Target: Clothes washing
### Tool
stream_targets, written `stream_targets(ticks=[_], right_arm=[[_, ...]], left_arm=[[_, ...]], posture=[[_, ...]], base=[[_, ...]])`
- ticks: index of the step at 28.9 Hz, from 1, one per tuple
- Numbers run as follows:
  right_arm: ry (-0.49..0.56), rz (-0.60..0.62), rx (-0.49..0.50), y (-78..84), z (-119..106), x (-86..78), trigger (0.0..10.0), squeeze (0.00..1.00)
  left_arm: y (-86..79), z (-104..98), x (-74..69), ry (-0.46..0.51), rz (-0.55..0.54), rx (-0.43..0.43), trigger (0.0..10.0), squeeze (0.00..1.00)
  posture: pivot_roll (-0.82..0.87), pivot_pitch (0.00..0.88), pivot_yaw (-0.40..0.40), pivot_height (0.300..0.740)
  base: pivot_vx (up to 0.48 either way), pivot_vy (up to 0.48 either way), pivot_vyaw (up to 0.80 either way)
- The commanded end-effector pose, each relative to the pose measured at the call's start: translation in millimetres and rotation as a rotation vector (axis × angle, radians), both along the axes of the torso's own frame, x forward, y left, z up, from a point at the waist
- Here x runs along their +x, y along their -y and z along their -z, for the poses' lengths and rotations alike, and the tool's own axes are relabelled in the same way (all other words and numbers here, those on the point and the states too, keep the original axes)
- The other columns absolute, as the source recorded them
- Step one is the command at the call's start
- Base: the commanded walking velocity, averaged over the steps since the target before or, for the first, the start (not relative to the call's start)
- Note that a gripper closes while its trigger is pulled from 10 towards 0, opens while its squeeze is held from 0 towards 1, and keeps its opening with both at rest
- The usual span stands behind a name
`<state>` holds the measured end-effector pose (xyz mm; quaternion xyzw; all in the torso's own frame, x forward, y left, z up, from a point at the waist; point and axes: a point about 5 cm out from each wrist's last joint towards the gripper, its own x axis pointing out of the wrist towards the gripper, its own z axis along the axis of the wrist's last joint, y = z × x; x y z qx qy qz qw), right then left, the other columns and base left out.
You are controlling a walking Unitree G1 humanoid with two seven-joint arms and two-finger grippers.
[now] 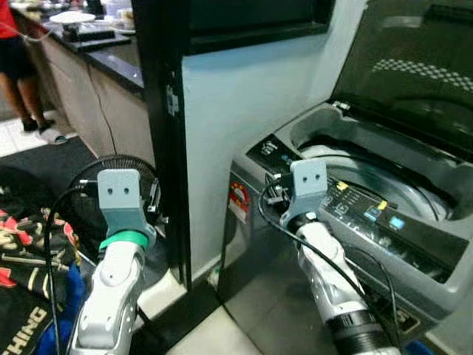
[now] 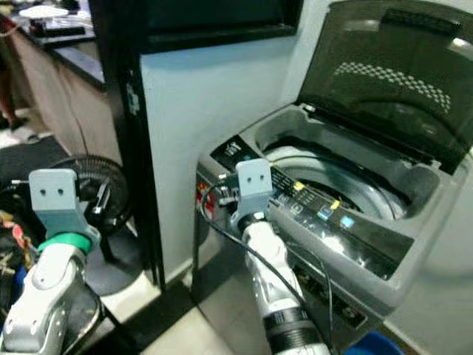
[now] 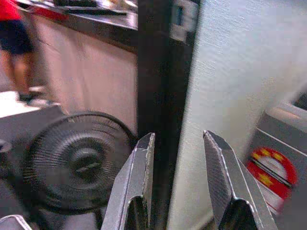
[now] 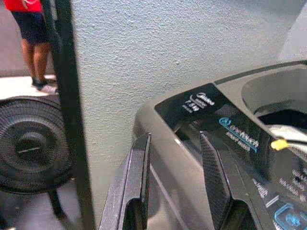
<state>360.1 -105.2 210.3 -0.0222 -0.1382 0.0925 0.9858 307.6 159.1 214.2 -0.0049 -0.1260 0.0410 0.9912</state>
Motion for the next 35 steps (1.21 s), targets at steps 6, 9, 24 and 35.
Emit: stream_targets(ticks=[6, 9, 24, 35], right_arm=[[-0.014, -0.011, 0.0, -3.0, 3.7, -0.2, 10.0, 0.0], [-0.017, -0.007, -0.001, -2.1, 4.9, -0.3, 10.0, 0.0], [-0.024, 0.002, 0.0, 0.2, 7.8, 0.0, 10.0, 0.0], [-0.04, -0.016, 0.041, 1.0, 10.6, -0.8, 10.0, 0.0]], left_arm=[[-3.3, 2.6, -0.7, -0.011, -0.02, 0.008, 10.0, 0.0], [-1.8, 2.8, -0.3, -0.013, -0.013, 0.016, 10.0, 0.0], [-1.8, 2.7, 0.2, -0.016, -0.009, 0.022, 10.0, 0.0], [-2.0, 2.3, 0.3, -0.021, -0.009, -0.023, 10.0, 0.0]], posture=[[0.02, 0.048, -0.05, 0.74], [0.02, 0.049, -0.047, 0.74], [0.03, 0.05, -0.043, 0.74], [0.03, 0.05, -0.042, 0.74]], base=[[0.0, 0.0, 0.8], [0.0, 0.0, 0.8], [0.0, 0.0, 0.8], [0.0, 0.207, 0.15]])
